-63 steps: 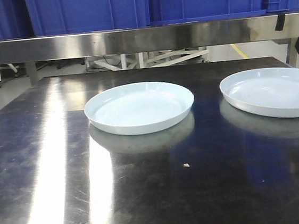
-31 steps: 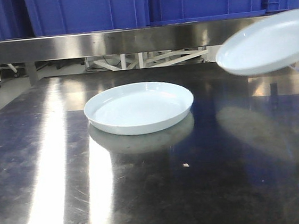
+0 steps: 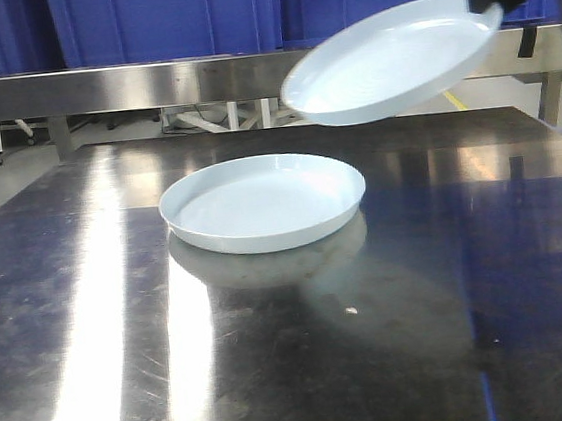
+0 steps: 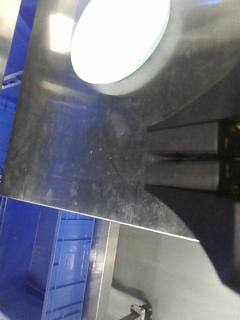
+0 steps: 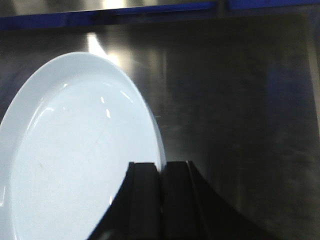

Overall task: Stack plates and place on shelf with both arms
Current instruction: 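Grip the plate rim with the right gripper and lift it, then lower the held plate onto the centered plate and release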

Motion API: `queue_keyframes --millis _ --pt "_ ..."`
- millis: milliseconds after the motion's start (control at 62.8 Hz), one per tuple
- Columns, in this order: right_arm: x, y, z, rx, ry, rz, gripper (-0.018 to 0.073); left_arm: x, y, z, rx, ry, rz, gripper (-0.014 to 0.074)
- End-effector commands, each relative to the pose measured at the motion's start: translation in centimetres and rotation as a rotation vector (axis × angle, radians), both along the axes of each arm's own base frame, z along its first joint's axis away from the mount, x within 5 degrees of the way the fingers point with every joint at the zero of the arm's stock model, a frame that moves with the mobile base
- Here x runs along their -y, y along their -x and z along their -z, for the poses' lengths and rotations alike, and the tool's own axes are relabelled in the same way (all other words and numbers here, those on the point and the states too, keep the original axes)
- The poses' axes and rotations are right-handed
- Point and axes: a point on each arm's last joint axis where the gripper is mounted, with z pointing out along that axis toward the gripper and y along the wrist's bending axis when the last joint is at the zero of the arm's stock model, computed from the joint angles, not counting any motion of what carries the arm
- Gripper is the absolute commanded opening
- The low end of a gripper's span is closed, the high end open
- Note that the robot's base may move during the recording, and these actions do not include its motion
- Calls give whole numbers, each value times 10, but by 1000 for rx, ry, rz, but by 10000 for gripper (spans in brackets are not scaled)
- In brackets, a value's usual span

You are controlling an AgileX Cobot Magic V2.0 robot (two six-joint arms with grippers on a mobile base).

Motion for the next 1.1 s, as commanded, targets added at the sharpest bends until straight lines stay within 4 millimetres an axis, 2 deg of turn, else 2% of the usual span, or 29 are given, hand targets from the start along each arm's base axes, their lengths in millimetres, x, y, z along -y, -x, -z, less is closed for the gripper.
queue_keyframes --millis 0,207,494,924,1083 --pt "-12 4 -35 176 -43 -17 34 -1 -3 -17 114 27 -21 90" --pt "-47 0 -21 174 -51 -101 34 -1 -3 -17 114 27 -21 90" --pt "-79 -14 -2 119 -44 -170 34 -1 -3 -17 114 27 -21 90" --pt "-92 -23 21 46 -32 -195 34 -1 -3 -17 114 27 -21 90" --pt "-95 -22 24 29 -30 -203 34 -1 -3 -17 114 27 -21 90"
